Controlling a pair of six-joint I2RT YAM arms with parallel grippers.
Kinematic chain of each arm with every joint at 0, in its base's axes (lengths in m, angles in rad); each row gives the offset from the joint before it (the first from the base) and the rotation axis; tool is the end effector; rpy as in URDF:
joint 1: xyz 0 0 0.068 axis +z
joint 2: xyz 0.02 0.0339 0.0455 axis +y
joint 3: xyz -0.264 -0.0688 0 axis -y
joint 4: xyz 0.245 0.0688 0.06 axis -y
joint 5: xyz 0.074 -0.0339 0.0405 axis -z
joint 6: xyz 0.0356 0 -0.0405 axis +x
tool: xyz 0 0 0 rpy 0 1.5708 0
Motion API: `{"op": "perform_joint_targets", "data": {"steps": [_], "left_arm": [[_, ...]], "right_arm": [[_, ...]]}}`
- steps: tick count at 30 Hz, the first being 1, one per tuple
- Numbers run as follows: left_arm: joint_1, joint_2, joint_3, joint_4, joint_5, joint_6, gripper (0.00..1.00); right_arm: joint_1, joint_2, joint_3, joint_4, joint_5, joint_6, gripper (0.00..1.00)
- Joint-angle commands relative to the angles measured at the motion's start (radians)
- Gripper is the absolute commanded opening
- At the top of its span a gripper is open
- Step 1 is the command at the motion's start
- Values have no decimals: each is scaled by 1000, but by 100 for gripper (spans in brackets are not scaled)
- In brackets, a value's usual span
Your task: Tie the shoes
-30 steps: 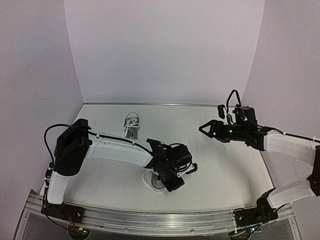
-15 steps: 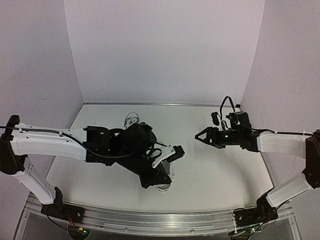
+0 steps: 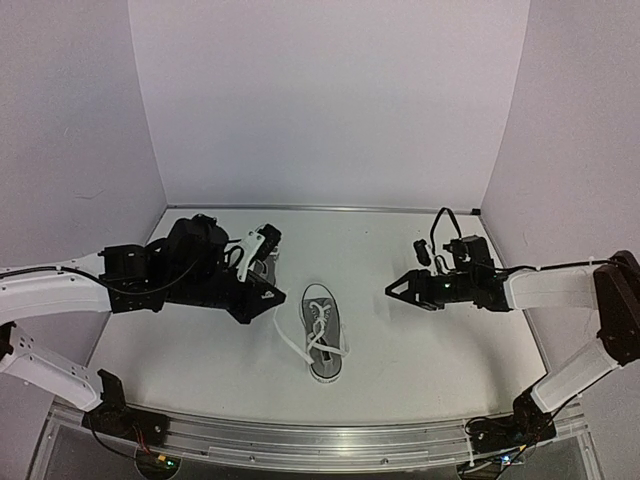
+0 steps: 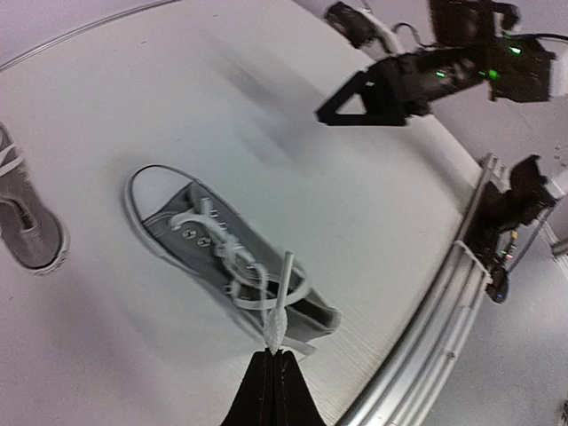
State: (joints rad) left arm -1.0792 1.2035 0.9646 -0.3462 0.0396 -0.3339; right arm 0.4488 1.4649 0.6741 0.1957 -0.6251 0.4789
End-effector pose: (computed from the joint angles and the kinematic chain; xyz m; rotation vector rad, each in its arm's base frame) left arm 0.1256 -0.2376 0.2997 0.8539 2.1177 -0.8305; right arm 0.2543 0.1456 0.1864 -0.3530 2.2623 1.1879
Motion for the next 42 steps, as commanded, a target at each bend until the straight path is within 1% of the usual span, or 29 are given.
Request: {"op": "perform_joint_targets", "data": {"steps": [1, 4, 7, 9, 14, 18, 23, 26, 27, 28, 29, 31, 34, 37, 38, 40, 42], "left_arm": [[31, -8, -35, 70, -127, -81, 0], [48, 22, -4, 85, -162, -76, 0], [85, 70, 74, 128, -115, -44, 0], [99, 138, 154, 153, -72, -7, 0], [109, 380, 403, 191, 45, 74, 0], [113, 569, 598, 244, 167, 120, 0], [113, 832, 822, 211, 239, 162, 0], [113, 978, 955, 177, 260, 167, 0], [113, 1022, 987, 163, 264, 167, 2], [113, 1053, 1022, 142, 266, 167, 7], [113, 1078, 1056, 118, 265, 168, 15], [113, 1097, 1091, 75, 247, 172, 34], [113, 1056, 1062, 47, 181, 175, 50], [111, 1003, 1032, -45, 127, 199, 57], [106, 982, 1017, -72, 111, 205, 57], [87, 939, 952, -140, 88, 238, 56], [52, 890, 881, -195, 71, 270, 52]], "right_arm": [[67, 56, -12, 69, -18, -8, 60], [101, 65, -2, 98, -22, -5, 60], [106, 21, 10, 121, -42, -7, 60], [104, -33, 21, 117, -23, -10, 62], [74, -175, 24, 81, 40, 9, 66], [22, -284, -25, 42, 96, 35, 68], [-50, -437, -66, -55, 191, 49, 71], [-64, -484, -65, -116, 236, 53, 74], [-65, -488, -63, -132, 250, 53, 75], [-66, -488, -62, -144, 260, 52, 76], [-67, -485, -62, -152, 265, 52, 76], [-67, -475, -69, -155, 256, 51, 76], [-67, -451, -74, -151, 229, 39, 77], [-67, -427, -71, -151, 209, 18, 76], [-67, -423, -69, -151, 203, 14, 76], [-68, -417, -67, -150, 189, 3, 76], [-67, -407, -64, -147, 166, -11, 75]]}}
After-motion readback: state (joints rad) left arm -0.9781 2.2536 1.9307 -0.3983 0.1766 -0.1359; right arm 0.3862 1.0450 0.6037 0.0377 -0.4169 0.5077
